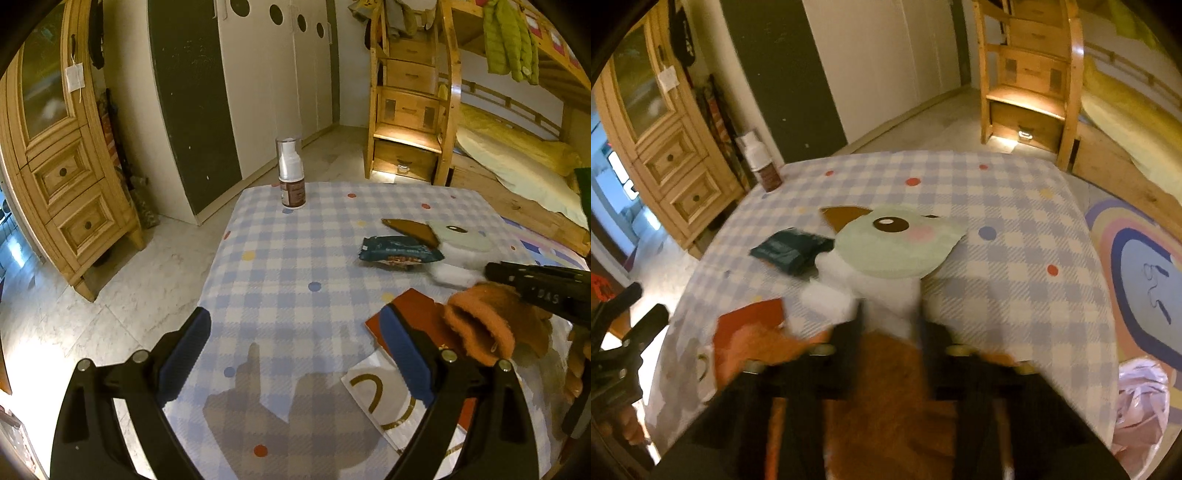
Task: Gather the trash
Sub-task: 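Move the right gripper back over the table to the white cartoon-face cloth, then grasp the white cartoon-face cloth with the right gripper and lift it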
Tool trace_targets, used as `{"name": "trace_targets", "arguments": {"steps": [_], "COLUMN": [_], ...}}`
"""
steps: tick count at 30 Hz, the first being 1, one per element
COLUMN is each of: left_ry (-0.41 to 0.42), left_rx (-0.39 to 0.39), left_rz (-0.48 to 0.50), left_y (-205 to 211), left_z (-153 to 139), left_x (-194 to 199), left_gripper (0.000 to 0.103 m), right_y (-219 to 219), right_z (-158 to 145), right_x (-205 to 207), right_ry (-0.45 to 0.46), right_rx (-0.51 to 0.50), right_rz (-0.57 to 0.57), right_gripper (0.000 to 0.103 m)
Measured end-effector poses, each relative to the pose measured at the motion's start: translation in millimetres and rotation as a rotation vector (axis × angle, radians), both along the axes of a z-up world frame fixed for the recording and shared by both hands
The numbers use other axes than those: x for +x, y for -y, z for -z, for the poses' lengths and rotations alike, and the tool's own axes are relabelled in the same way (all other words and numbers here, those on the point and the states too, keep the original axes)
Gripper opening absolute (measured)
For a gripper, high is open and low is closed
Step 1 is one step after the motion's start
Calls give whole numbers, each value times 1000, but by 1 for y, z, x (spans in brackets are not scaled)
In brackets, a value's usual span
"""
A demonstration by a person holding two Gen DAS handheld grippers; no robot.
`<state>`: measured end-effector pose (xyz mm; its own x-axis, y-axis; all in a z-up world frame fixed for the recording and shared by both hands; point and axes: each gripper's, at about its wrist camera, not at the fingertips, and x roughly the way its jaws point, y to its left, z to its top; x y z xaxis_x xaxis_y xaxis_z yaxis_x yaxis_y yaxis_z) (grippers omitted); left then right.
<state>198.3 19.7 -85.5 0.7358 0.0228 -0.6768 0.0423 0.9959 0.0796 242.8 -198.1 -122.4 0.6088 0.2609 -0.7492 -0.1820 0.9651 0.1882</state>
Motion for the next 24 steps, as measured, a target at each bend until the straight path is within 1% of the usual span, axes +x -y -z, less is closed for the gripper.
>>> {"name": "trace_targets", "arguments": {"steps": [4,8,10,12,13,16,18,20,22,24], "left_ry": [2,6,7,12,15,22,21,21,21,15], "left_rx": [-9,-13,-17,-17,-16,-14,-8,-6,-5,-8], "left_rz": [15,30,33,34,34,32,28,25,23,17], "left_y": [3,9,12,14,15,17,18,17,15,11], "left_z": [-5,-8,-9,-11,-12,-14,-13,-12,-10,-8], "left_x": [-6,-10,-12,-12,-11,-7,-3,0,4,8], "left_gripper": [90,90,90,90,90,90,90,90,90,90], "right_y": [-5,-1,3,6,7,5,1,-2,-7,-12], "right_z": [-25,-53,-56,-54,-51,-40,-33,-30,-30,-28], "right_x": [-23,-43,-42,-39,-36,-26,-18,-11,-2,9], "right_ry": [72,133,144,146,138,116,111,119,139,139], "right_rx": [-38,-41,-40,-37,-35,-26,-37,-44,-37,-44], "right_rz": [-44,-56,-39,-31,-26,-36,-45,-47,-66,-82], "right_gripper": [0,0,1,3,6,19,36,44,48,51]}}
